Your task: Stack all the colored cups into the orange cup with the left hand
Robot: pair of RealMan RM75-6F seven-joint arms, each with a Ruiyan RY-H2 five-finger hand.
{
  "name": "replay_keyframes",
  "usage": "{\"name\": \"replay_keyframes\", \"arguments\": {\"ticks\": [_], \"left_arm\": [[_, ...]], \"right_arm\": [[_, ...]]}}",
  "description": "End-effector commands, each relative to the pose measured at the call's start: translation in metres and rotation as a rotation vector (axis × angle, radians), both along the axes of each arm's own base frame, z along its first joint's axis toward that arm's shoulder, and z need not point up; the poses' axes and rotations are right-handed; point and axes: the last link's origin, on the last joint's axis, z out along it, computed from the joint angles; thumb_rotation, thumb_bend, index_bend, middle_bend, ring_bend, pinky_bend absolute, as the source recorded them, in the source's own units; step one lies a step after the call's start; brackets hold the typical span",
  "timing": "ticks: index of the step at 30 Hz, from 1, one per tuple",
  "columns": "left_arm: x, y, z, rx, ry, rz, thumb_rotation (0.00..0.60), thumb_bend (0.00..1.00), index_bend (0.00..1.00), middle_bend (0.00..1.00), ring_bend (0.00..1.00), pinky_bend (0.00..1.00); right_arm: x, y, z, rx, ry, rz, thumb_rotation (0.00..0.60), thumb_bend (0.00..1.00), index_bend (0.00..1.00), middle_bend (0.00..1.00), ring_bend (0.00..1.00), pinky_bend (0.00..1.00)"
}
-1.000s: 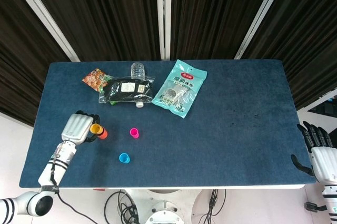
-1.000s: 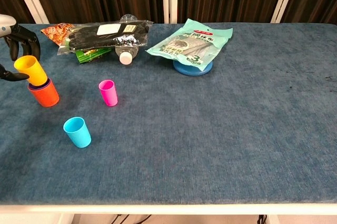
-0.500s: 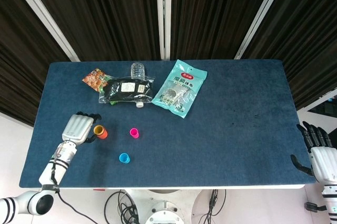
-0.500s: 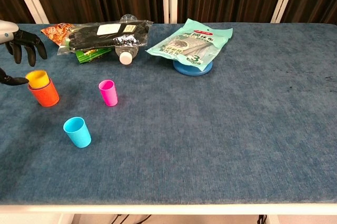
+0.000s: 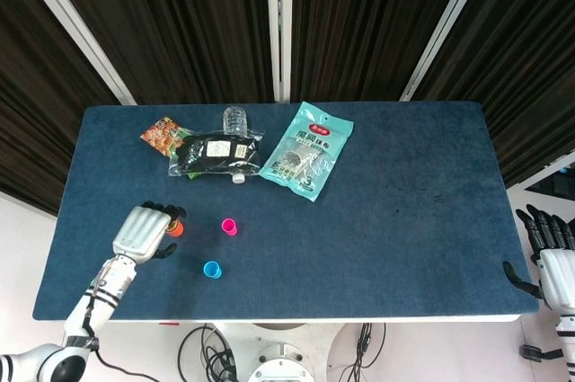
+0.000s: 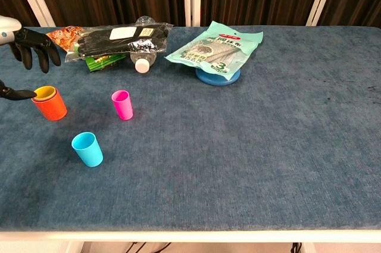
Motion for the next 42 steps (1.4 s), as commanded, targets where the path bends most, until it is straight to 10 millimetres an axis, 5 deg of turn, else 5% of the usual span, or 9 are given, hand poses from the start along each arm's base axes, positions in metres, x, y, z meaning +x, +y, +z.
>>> {"name": "replay_keyframes", "arguments": {"ticks": [1, 17, 30, 42], "left_arm": [[0.009, -0.022, -0.006, -0.036, 0.035, -0.052, 0.6, 0.23, 0.33, 0.36, 0.36, 0.34], [0.006, -0.046, -0.062, -0.128, 0.016, -0.084, 0.6, 0.23, 0.33, 0.35, 0.36, 0.35], [0.012, -0.045, -0.075, -0.176, -0.001, -0.093, 0.6, 0.23, 0.35, 0.37, 0.37, 0.36], [0.012, -0.037, -0.082, -0.157, -0.035, -0.093, 0.6, 0.25, 0.44, 0.46, 0.52, 0.4]], "right_arm": [[0.001, -0.001, 0.002, -0.008, -0.008, 0.002, 0.6, 0.27, 0.0, 0.0, 0.0, 0.0], [0.003, 0.001, 0.006, -0.022, -0.019, 0.006, 0.6, 0.27, 0.0, 0.0, 0.0, 0.0], [0.002, 0.001, 0.004, -0.012, -0.017, 0.001, 0.6, 0.27, 0.0, 0.0, 0.0, 0.0], [-0.001, 0.002, 0.005, -0.006, -0.015, -0.01, 0.6, 0.27, 0.0, 0.0, 0.0, 0.0]]}}
